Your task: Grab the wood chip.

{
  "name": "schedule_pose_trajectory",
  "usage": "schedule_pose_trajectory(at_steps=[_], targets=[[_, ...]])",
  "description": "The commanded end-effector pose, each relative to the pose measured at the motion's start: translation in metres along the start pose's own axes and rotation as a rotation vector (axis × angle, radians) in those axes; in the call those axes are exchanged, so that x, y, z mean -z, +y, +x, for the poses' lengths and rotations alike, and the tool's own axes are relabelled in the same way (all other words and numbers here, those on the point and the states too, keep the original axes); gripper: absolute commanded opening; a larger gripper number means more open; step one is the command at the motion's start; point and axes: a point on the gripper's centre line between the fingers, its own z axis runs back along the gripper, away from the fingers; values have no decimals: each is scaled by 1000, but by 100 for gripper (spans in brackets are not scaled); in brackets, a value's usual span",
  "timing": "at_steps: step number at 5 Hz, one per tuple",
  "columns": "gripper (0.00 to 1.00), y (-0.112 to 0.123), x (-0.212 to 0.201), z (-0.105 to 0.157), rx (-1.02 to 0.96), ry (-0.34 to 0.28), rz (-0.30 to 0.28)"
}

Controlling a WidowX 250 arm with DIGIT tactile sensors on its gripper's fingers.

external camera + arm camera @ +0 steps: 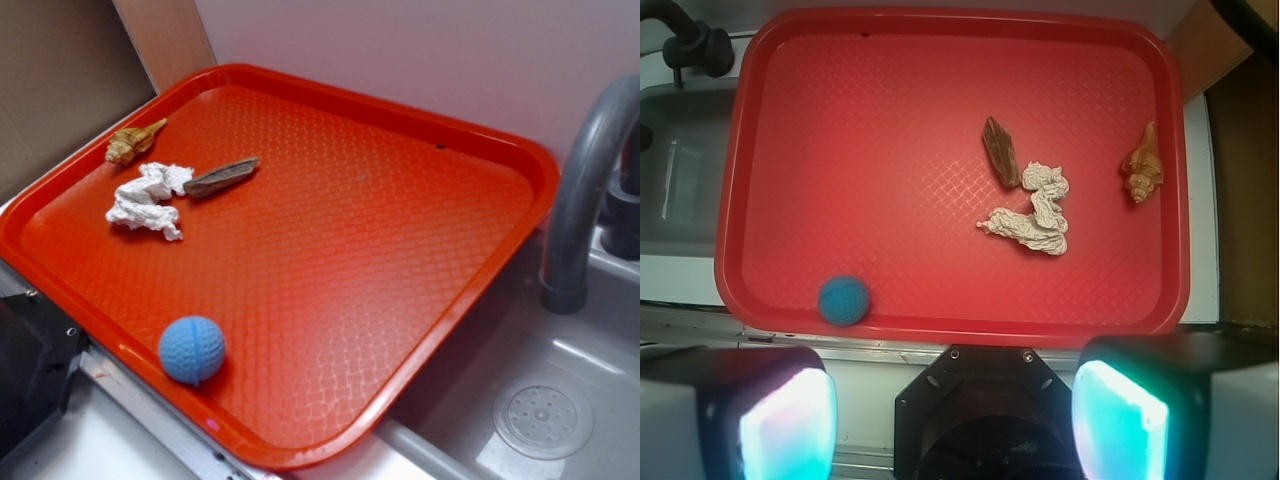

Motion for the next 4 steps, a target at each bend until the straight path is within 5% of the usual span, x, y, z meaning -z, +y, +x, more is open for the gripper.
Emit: schedule_pose_trajectory(at_steps=[1, 4], targets=[[100, 0, 0, 0, 0, 0, 0], [100, 15, 53, 65, 113, -97, 69]])
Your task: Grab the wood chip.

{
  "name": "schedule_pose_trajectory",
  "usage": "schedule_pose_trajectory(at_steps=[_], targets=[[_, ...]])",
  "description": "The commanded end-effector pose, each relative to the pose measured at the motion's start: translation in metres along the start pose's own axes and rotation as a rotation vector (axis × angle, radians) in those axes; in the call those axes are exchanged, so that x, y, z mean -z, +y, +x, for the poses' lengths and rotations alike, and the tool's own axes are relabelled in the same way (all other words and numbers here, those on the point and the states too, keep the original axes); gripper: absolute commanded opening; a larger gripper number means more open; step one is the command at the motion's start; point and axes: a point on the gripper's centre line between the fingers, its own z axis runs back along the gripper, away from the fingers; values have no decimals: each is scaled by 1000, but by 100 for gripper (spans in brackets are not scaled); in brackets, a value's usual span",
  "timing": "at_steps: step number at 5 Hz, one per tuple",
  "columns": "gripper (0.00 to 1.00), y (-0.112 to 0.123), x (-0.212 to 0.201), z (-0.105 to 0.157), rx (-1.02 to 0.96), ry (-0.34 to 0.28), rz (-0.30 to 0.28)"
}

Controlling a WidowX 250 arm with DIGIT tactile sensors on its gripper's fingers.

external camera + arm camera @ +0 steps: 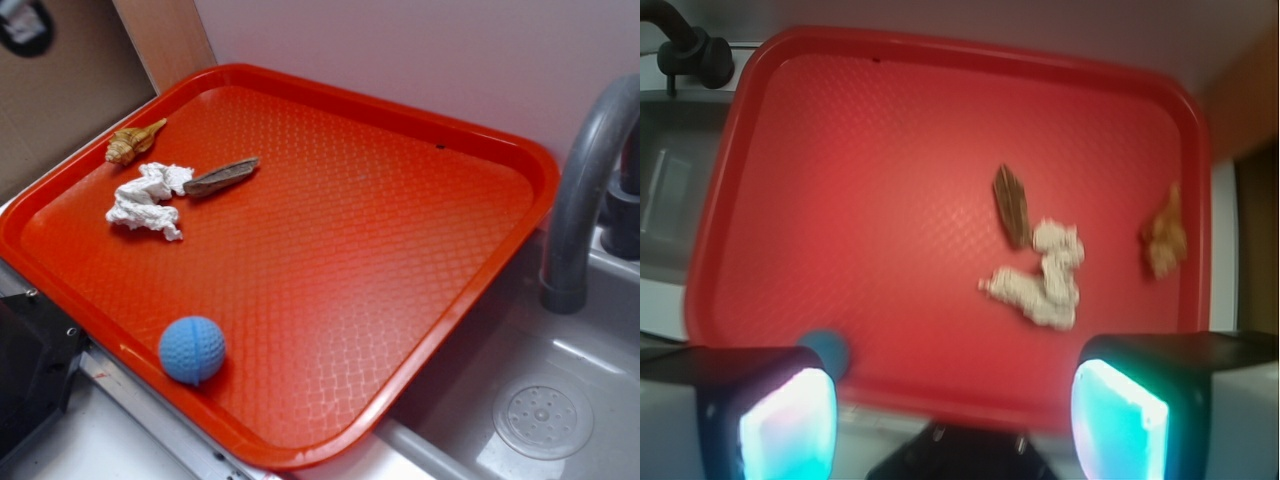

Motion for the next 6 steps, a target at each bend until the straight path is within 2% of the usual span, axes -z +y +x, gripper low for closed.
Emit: schedule_pose_trajectory(at_steps=[1, 2, 3, 4, 5, 6], targets=[[100, 31, 45, 36, -9, -8, 114], [100, 47, 76, 44, -35, 49, 160], [100, 53, 100, 51, -34, 91, 173], [100, 57, 129, 53, -2, 158, 220], [100, 60, 155, 50, 22, 221, 233], [100, 64, 184, 39, 32, 315, 189]])
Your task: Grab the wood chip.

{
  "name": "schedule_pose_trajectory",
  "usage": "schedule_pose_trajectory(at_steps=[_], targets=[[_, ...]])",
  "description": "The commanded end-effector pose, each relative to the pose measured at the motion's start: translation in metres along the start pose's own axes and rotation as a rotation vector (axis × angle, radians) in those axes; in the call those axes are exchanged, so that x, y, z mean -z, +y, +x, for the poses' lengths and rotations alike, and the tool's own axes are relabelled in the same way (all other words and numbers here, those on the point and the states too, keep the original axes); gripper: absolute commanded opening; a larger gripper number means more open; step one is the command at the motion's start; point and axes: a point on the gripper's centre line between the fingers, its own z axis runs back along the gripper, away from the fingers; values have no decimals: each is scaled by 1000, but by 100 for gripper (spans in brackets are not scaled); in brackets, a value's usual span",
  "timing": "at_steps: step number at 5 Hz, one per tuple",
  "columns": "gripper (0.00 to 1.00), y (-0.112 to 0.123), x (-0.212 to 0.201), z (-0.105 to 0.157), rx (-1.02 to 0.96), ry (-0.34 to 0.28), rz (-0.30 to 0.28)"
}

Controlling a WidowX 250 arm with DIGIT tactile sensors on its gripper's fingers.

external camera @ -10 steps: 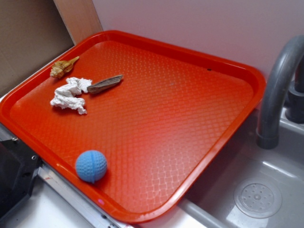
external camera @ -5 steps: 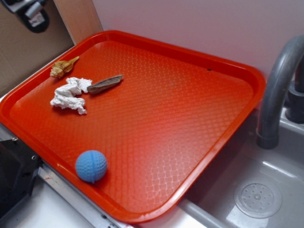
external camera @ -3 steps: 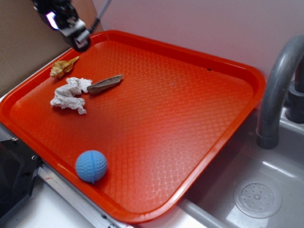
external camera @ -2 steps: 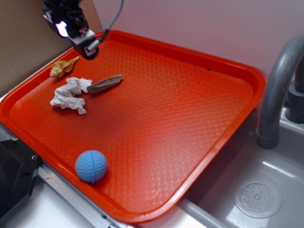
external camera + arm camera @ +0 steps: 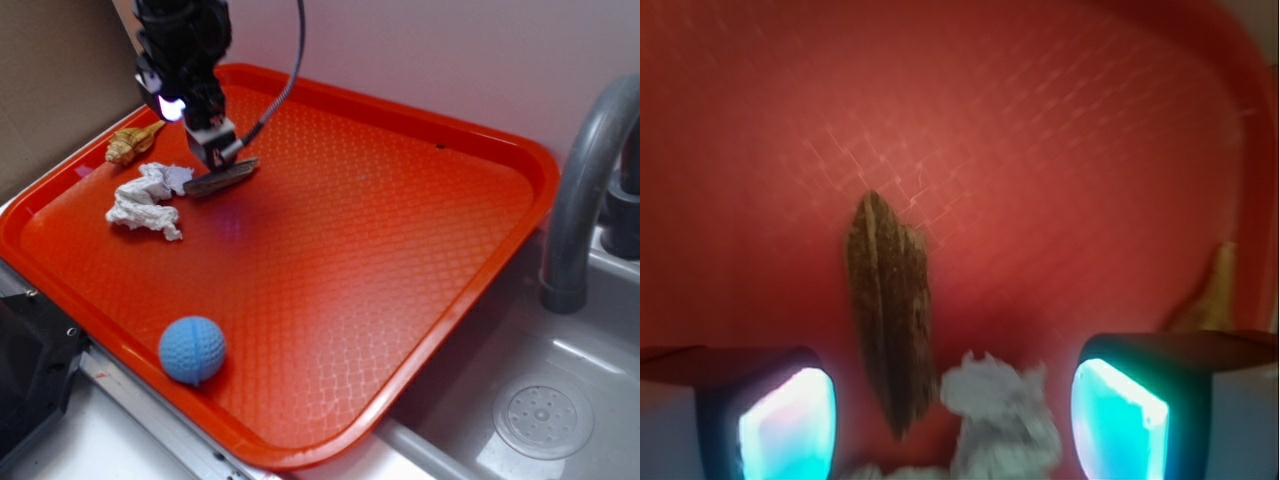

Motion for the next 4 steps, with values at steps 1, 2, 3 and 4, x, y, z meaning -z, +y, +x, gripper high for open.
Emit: schedule_pose_trajectory(at_steps=[1, 2, 3, 4], targets=[[100, -7, 32, -4, 58, 62, -62], [100, -10, 38, -7, 86, 71, -106], [0, -8, 37, -9, 71, 59, -105], [0, -3, 37, -10, 56, 56, -95]])
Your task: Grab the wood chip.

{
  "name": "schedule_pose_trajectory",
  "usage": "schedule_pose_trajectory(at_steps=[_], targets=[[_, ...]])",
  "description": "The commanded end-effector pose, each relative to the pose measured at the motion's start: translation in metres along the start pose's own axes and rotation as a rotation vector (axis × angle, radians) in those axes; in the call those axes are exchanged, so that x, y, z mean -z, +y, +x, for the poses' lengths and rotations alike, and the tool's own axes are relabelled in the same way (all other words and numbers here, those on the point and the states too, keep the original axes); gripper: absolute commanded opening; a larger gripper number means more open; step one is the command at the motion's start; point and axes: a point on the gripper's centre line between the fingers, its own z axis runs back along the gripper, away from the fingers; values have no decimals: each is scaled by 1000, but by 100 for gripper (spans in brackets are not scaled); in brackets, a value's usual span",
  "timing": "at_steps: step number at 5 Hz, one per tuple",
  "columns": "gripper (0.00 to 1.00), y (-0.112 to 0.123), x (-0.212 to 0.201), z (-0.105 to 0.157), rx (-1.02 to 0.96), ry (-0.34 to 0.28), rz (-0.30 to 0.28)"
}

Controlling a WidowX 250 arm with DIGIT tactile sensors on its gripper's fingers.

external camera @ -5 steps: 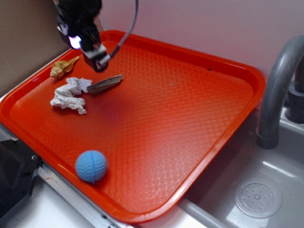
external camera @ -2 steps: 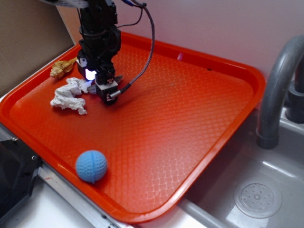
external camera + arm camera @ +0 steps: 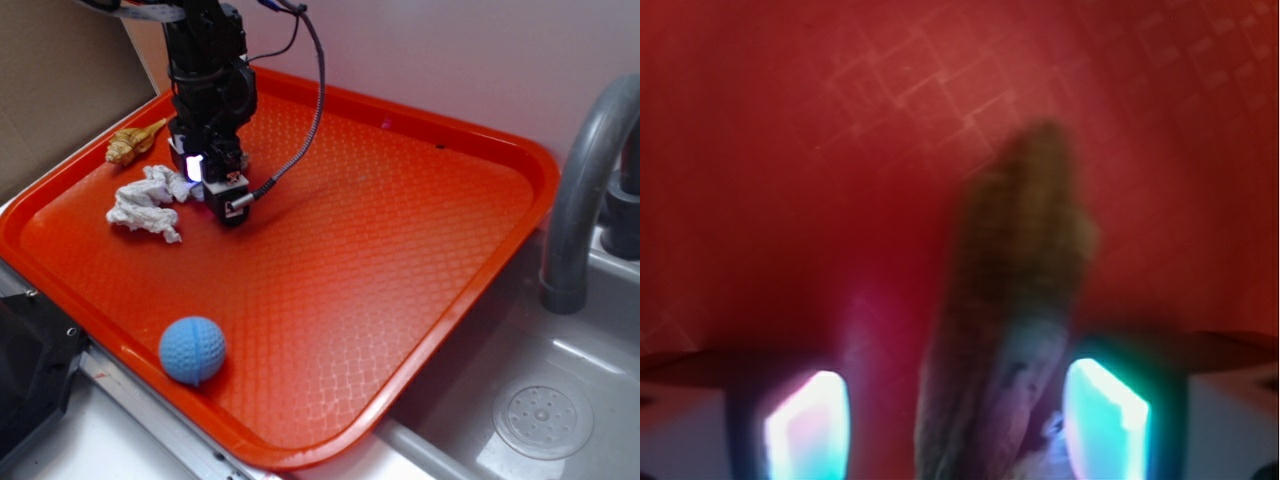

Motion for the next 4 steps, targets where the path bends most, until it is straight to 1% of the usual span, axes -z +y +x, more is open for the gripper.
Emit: schedule_pose_trajectory(at_steps=[1, 2, 3, 4], targets=[[0, 20, -2, -2, -52, -31, 28], [0, 28, -36, 0, -45, -71, 69], [0, 22, -89, -3, -89, -128, 129], [0, 14, -136, -12, -97, -205, 110]])
